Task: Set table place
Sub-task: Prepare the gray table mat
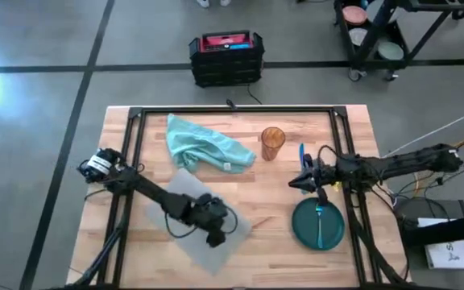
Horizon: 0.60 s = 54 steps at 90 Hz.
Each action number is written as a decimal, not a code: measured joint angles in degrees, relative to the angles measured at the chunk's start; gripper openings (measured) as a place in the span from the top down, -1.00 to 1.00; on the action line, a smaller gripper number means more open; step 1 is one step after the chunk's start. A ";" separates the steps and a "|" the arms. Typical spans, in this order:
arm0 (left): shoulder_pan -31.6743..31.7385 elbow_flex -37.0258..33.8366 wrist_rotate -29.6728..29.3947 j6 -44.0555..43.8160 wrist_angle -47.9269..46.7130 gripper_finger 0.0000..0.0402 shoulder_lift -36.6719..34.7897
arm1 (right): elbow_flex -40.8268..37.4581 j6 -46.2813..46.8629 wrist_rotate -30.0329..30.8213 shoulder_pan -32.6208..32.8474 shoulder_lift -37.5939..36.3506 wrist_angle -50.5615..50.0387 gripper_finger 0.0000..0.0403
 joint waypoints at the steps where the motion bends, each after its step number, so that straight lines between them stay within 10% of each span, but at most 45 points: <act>1: 0.00 0.39 -0.10 0.23 -0.30 1.00 -0.09 | 0.50 -0.14 0.00 0.09 0.77 -0.24 0.93; 29: -8.87 18.56 -0.28 -6.45 -27.62 1.00 -1.77 | 15.15 -8.98 0.07 3.43 24.80 -2.99 0.93; 54: -22.15 15.01 3.41 -31.87 -39.13 1.00 -1.75 | 26.49 -11.38 7.54 5.97 49.25 -3.01 0.93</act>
